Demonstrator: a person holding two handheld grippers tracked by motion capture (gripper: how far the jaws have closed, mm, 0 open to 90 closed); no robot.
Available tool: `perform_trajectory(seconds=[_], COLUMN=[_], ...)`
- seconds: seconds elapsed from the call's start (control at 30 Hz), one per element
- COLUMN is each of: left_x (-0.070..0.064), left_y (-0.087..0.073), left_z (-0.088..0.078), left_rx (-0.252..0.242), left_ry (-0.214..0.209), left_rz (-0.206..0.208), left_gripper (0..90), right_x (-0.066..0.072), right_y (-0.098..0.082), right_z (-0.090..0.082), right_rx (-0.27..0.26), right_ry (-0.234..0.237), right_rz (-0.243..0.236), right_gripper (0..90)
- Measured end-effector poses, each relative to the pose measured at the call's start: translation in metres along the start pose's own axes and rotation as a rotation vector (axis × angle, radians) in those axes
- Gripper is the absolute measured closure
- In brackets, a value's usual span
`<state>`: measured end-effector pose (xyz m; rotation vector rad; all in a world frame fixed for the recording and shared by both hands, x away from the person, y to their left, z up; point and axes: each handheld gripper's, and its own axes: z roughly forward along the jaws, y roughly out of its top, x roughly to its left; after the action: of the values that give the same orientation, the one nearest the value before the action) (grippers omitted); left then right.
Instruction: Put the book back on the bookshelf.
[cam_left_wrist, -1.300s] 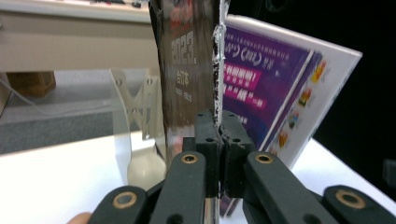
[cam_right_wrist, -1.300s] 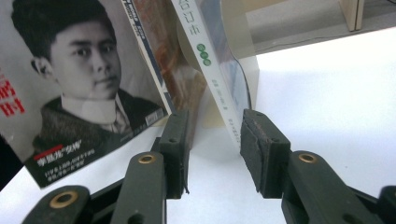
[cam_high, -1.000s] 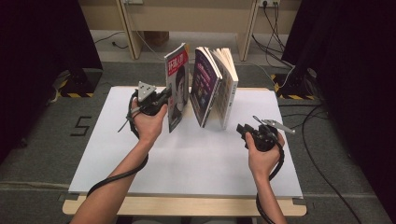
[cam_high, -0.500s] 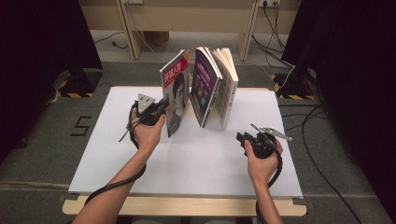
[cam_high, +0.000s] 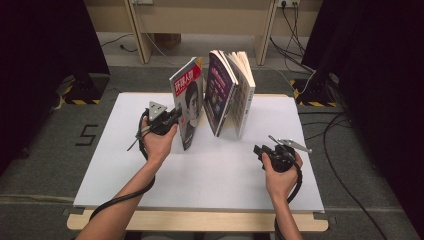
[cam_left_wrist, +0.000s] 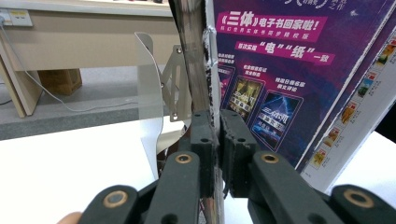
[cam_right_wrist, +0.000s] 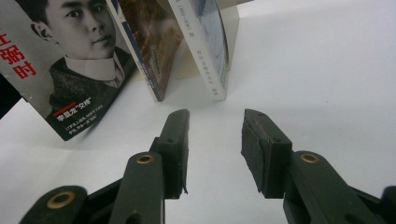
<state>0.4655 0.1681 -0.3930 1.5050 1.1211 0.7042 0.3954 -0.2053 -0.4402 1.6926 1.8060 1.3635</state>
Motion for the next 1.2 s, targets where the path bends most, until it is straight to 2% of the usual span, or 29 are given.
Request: perform_trajectory(seconds=[0.1,0.13,0.3,0.33,0.43,0.57,0.7,0.87,0.97,1.1,1.2], left_x=[0.001,0.003,0.006,0.008,0.010,0.015,0.016,0.016,0.016,0.015,0.011], left_y=[0.003,0.007,0.016,0.020,0.025,0.038,0.044,0.049,0.052,0.056,0.058], left_z=[0.001,0.003,0.007,0.009,0.011,0.019,0.022,0.026,0.027,0.028,0.028], left_rx=[-0.005,-0.007,-0.010,-0.013,-0.014,0.001,0.005,0.030,0.066,0.091,0.078], left_ry=[-0.003,-0.013,-0.019,-0.025,-0.028,-0.040,-0.039,-0.051,-0.049,-0.051,-0.065], left_rz=[-0.008,-0.037,-0.065,-0.087,-0.100,-0.143,-0.147,-0.163,-0.178,-0.175,-0.156], left_gripper=[79.3,78.0,74.0,73.6,72.6,72.4,73.0,78.8,82.8,85.5,86.1], right_x=[0.000,0.000,0.000,0.000,-0.001,-0.002,-0.003,-0.005,-0.006,-0.008,-0.009], right_y=[0.000,0.000,0.000,0.000,0.000,0.001,0.001,0.002,0.002,0.002,0.002], right_z=[0.000,0.000,0.000,0.000,0.000,-0.002,-0.002,-0.004,-0.006,-0.007,-0.008], right_rx=[0.000,0.000,0.001,-0.002,-0.004,-0.004,-0.006,-0.010,-0.009,-0.010,-0.011], right_ry=[0.002,0.003,0.004,0.004,0.006,0.007,0.005,-0.001,-0.001,-0.006,-0.004], right_rz=[0.001,0.005,0.004,0.004,0.006,0.012,0.009,0.017,0.029,0.023,0.026], right_gripper=[61.7,61.5,61.2,61.0,60.9,60.3,60.1,60.1,60.0,59.9,59.9])
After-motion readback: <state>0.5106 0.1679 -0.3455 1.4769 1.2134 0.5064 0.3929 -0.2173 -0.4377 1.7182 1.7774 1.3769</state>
